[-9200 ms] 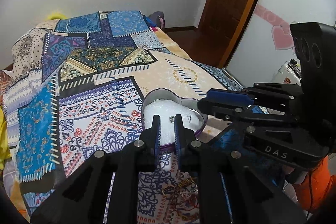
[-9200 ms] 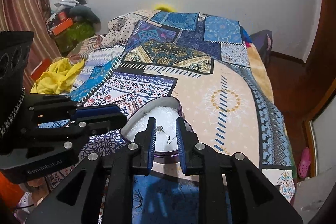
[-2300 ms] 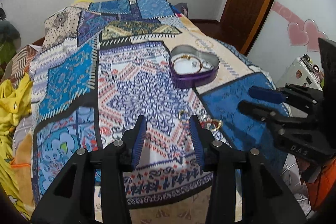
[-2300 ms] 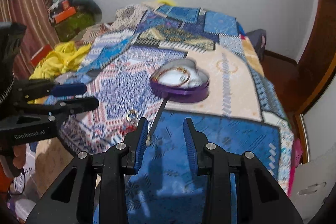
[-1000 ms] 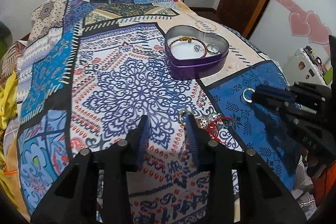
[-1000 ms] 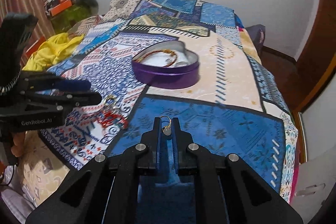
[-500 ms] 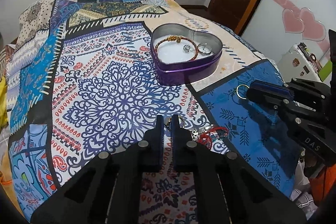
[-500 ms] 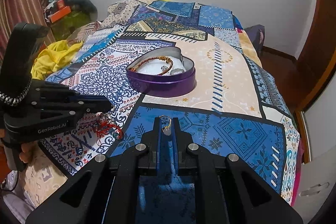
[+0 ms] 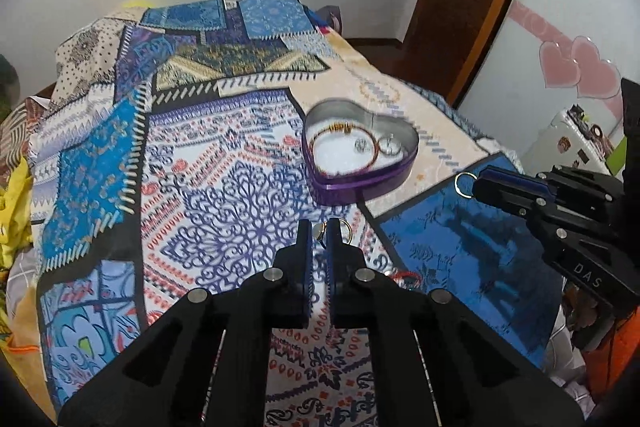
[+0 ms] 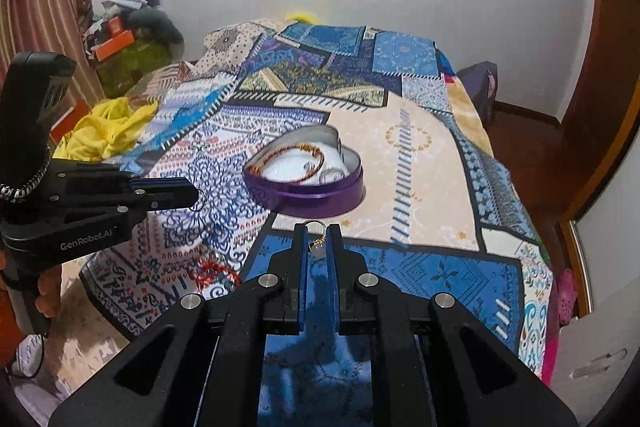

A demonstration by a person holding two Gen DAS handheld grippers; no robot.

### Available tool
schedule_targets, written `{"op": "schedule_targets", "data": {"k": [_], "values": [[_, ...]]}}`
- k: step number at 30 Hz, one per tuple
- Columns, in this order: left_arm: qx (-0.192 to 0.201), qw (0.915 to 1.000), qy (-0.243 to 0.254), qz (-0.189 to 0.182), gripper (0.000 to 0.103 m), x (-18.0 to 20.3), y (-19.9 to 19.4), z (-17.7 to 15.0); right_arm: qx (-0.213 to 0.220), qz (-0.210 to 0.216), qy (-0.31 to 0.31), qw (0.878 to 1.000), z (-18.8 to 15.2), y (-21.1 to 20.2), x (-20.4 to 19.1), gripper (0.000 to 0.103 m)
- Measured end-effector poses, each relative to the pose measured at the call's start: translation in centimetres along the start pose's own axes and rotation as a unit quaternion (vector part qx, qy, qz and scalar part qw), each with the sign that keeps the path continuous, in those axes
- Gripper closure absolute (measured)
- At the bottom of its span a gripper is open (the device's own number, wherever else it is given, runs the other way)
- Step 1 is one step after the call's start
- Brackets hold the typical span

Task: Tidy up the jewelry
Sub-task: 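Lower both held pieces into the heart tin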

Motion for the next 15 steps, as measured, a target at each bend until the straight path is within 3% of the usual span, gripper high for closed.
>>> {"op": "schedule_targets", "data": {"k": [15], "values": [[0.044,0.999,-0.006,-0.003,0.098,0.5,-1.1,4.4,0.04,-0.003,0.018,0.999,3.4,-0.5,0.8,0.095]]}}
Point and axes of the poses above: each gripper's, at about its wrist camera, not at the fingertips, and y roughly the way its jaws point, x to its right, z to its top, the point moved 9 cm from there along y, roughly the way its jaws point, and after that the axes turned 1 degree about -y, right-handed, at the moved point
